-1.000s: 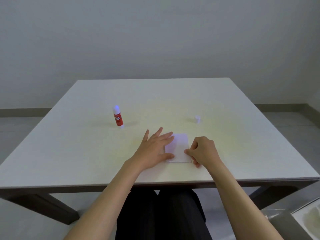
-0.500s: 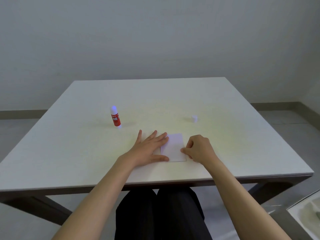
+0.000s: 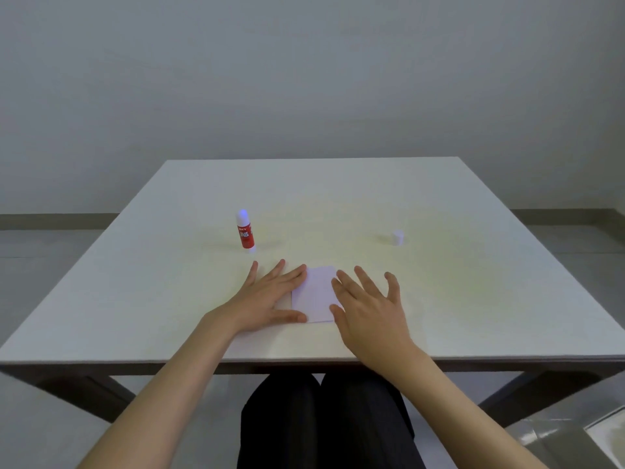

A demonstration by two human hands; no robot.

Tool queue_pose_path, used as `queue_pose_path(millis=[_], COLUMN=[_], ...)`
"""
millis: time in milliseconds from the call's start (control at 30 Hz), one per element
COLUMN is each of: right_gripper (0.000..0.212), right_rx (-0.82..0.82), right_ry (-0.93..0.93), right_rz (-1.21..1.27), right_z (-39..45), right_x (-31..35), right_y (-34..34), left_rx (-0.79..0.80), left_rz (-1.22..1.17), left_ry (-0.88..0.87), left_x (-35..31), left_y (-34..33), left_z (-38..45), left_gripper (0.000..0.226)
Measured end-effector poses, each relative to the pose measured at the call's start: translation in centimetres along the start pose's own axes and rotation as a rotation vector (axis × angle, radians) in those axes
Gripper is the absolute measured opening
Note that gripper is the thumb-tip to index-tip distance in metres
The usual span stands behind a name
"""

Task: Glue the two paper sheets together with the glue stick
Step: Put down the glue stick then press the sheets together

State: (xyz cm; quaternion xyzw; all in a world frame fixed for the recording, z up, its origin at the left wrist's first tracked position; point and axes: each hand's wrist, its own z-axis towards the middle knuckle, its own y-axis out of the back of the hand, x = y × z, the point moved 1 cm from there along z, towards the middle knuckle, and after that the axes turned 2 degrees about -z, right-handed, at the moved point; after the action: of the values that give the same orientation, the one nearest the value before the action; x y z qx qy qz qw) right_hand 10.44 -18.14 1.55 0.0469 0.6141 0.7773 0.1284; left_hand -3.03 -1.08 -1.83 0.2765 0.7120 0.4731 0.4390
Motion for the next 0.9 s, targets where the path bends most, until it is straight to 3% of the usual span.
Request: queue_pose_path(millis=[100,200,467,700,900], right_gripper=[0.055,0.061,0.07,0.094,0.072], right_rx=[0.2,0.317,0.407,0.277,0.38], right_ry=[0.211,0.297,0.085,0.214,0.032], right_rz=[0.124,0.162,0.123,0.212,0.193], right_z=[0.4,0.6,4.6,-0.7,3.0], right_x=[0.2,0.7,-1.7,1.3,-0.3], right_y=[-0.9,-2.4,-3.6,-4.0,-4.2], left_rx=[-0.002,-0.01,0.003,0.0,0.014], left_rz=[-0.012,-0.025,0.006,-0.009,0.018], left_ry=[-0.013,-0.022,-0.02,-0.029,-0.03], left_x=[0.2,0.4,0.1,0.0,-0.1], left_y=[-0.1,-0.4,0.0,-0.1,0.1], left_z=[0.1,0.1,0.1,0.0,0.0], left_gripper=[0.094,0.094,0.087,0.088,0.086])
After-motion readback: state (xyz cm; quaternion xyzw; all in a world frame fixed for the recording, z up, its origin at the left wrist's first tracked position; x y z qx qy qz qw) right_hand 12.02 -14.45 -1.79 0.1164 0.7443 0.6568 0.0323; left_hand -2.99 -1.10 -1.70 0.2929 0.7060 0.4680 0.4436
